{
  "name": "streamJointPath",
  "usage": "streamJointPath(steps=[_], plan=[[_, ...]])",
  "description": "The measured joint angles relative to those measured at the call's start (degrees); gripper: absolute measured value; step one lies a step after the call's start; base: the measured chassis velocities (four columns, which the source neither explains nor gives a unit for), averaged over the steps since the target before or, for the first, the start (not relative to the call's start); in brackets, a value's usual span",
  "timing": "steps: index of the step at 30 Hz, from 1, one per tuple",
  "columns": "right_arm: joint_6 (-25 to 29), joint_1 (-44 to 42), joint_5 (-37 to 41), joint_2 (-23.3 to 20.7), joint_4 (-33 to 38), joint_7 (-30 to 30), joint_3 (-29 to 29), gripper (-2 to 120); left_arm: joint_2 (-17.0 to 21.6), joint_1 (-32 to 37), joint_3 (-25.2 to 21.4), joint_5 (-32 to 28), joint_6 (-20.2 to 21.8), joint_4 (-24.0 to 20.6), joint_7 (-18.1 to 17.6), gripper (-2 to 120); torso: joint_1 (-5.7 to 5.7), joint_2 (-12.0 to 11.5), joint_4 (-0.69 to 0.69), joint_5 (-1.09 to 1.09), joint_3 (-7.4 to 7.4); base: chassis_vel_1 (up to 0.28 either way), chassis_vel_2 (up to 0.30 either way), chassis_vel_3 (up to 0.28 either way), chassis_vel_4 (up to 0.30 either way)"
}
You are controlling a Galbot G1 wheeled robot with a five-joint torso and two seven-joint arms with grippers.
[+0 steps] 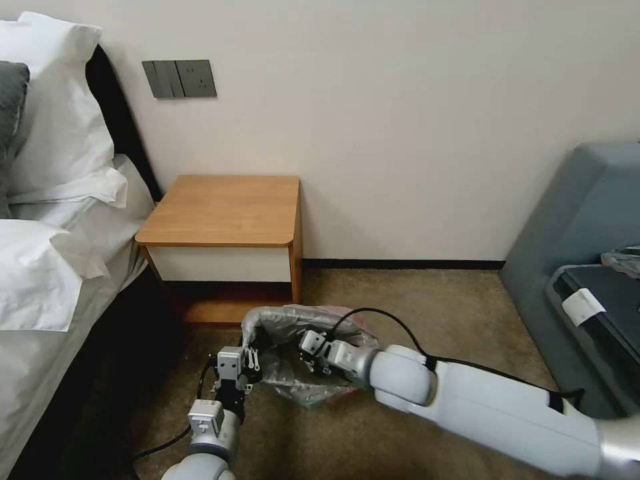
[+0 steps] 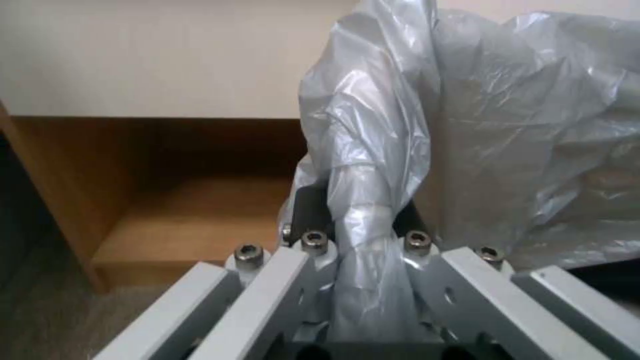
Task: Pick up the garbage bag from the table and place it over the trash can.
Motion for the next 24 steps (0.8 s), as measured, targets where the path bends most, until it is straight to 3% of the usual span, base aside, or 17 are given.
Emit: streamJointPath(steps=[6, 9, 11, 14, 17, 19, 24], plan=[[2.21, -6.46, -2.3, -4.97, 4.97, -1.87, 8.22, 0, 0.03, -0.28, -0.88, -2.01, 0.66, 0.71, -0.47, 3, 0.0, 0.0, 0.0, 0.01, -0.01, 0.0, 0.0, 0.0, 0.0], [4.59, -14.43, -3.96, -7.89, 9.02, -2.56, 17.51, 0, 0.09, -0.29, -0.97, -5.44, 3.97, 0.65, -1.91, 3, 0.0, 0.0, 0.0, 0.0, -0.01, 0.0, 0.0, 0.0, 0.0], [5.47, -17.4, -4.48, -8.61, 10.2, -2.54, 20.11, 0, 0.16, -0.28, -0.96, -6.99, 5.16, 0.32, -2.27, 3, 0.0, 0.0, 0.0, -0.01, -0.01, 0.0, 0.0, 0.0, 0.0], [8.1, -25.62, -5.87, -10.13, 12.97, -0.46, 25.75, 0, 0.53, -0.42, -0.9, -14.08, 9.75, -1.25, -3.88, 3, 0.0, 0.0, 0.0, -0.02, -0.01, 0.0, 0.0, 0.0, 0.0], [9.78, -30.03, -7.42, -10.04, 13.72, 0.39, 29.05, -2, 0.6, -0.59, -1.0, -16.59, 11.94, -1.7, -4.85, 3, 0.0, 0.0, 0.0, -0.01, -0.01, 0.0, 0.0, 0.0, 0.0], [11.84, -33.71, -9.15, -9.04, 14.04, 1.79, 31.75, 3, 0.61, -0.62, -1.28, -18.47, 14.15, -2.14, -6.05, 3, 0.0, 0.0, -0.01, -0.02, -0.01, 0.0, 0.0, 0.0, 0.0], [16.12, -37.67, -11.26, -1.02, 14.08, 4.75, 36.09, 21, 0.2, 0.82, -2.42, -19.11, 17.25, -3.07, -6.88, 3, 0.0, 0.0, 0.03, -0.01, 0.0, 0.0, 0.0, 0.0, 0.0]])
